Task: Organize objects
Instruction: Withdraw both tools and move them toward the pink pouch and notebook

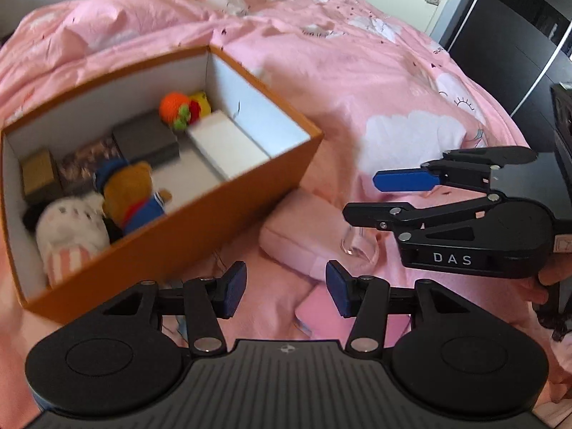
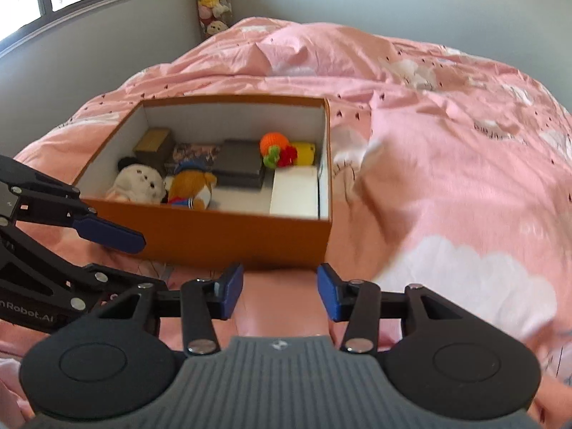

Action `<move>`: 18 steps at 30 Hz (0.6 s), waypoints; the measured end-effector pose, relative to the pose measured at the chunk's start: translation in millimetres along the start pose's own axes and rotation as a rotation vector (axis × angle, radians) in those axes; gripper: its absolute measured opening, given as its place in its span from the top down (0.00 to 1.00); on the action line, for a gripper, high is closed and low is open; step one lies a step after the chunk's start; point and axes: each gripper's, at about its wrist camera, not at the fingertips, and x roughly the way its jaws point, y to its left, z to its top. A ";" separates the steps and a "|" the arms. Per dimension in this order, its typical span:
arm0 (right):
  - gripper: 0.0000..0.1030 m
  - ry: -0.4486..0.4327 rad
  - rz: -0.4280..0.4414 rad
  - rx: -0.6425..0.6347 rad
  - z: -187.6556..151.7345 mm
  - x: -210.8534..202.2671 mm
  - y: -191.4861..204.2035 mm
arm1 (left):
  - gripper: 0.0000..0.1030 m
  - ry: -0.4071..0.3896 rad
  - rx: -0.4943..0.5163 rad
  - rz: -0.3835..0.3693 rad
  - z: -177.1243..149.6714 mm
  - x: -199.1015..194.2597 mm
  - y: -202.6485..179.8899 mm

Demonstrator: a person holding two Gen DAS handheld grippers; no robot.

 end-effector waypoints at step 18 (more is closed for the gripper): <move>0.78 0.073 -0.123 0.005 -57.2 14.6 4.5 | 0.48 -0.026 -0.346 -0.054 -24.0 43.5 19.1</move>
